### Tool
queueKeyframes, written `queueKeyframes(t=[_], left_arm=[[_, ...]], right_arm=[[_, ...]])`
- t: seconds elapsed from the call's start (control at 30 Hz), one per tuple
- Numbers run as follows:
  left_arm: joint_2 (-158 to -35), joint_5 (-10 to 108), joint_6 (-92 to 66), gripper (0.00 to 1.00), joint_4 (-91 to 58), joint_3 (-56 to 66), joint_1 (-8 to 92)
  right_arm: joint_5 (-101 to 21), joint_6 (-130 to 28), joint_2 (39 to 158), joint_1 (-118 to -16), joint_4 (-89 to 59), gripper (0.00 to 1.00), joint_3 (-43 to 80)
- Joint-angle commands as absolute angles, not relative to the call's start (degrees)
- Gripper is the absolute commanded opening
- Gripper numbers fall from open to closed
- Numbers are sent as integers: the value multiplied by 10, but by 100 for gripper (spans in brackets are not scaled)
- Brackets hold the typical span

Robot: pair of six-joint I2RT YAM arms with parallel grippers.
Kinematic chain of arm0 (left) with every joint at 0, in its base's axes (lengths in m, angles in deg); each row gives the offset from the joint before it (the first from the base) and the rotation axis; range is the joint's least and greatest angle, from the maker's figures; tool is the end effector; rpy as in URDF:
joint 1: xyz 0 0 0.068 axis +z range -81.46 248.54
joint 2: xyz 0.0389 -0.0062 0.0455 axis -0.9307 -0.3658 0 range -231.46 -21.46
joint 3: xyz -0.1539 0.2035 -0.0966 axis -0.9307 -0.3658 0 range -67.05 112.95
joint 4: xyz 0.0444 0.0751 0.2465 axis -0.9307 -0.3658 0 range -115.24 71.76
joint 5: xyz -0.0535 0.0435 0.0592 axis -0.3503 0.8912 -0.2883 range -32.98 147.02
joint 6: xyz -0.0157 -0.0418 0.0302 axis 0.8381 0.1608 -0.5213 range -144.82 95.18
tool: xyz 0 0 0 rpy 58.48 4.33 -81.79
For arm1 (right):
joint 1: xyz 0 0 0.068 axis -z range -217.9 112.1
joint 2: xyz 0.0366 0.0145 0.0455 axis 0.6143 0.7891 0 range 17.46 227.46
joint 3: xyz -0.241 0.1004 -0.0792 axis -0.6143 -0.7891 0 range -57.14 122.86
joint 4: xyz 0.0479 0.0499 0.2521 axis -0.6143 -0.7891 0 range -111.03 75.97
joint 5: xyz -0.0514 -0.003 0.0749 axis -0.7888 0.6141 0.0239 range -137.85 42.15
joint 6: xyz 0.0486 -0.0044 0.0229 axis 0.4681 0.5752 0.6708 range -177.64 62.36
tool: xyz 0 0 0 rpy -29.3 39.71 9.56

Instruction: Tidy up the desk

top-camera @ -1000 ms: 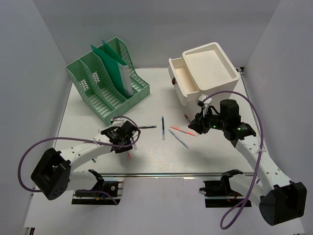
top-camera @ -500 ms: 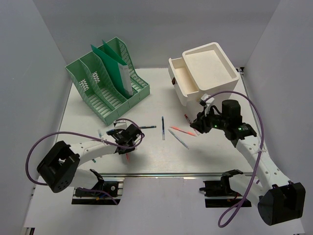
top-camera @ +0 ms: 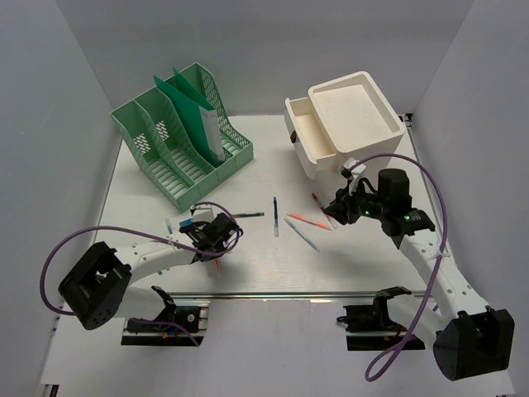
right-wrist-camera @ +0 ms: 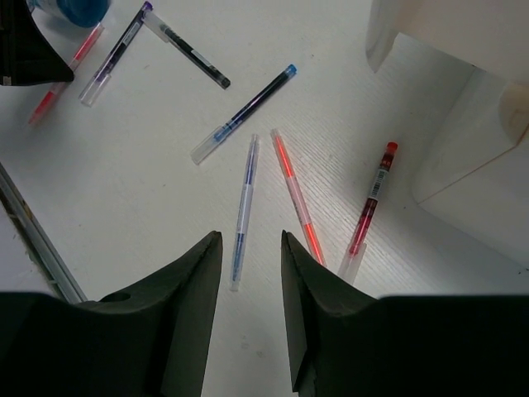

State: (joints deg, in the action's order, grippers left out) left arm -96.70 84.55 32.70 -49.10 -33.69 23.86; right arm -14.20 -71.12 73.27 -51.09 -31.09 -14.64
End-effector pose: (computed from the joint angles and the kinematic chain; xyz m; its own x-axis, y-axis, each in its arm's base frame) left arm 0.1585 -0.1335 0.1491 -0.8083 -0.2526 -0.5318 -0.2903 0.9568 -0.0133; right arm 0.2031 0.0678 0.2816 -0.3259 -0.2757 -0.9043 -0.7521 0.6552 0.0713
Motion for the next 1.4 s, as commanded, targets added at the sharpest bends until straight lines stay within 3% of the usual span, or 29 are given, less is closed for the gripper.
queueKeyframes(t=[0.0, 0.2, 0.57, 0.67, 0.7, 0.83, 1.37], left_arm=[[-977, 795, 333, 14, -497, -356, 229], [-940, 782, 317, 0, -525, -312, 216], [-854, 739, 243, 0, -557, -201, 193], [-850, 729, 200, 0, -518, -175, 193], [-861, 729, 182, 0, -503, -148, 193], [-918, 721, 131, 0, -466, -63, 193], [-1228, 751, 102, 0, -371, 372, 205]], right_arm=[[-127, -703, 722, -506, -290, 41, -146], [-116, -701, 723, -491, -289, 41, -147], [-87, -724, 718, -481, -298, 41, -147], [-52, -772, 718, -482, -319, 51, -143], [-33, -786, 718, -481, -334, 61, -143], [0, -851, 715, -481, -367, 74, -141], [-52, -836, 708, -477, -333, 60, -156]])
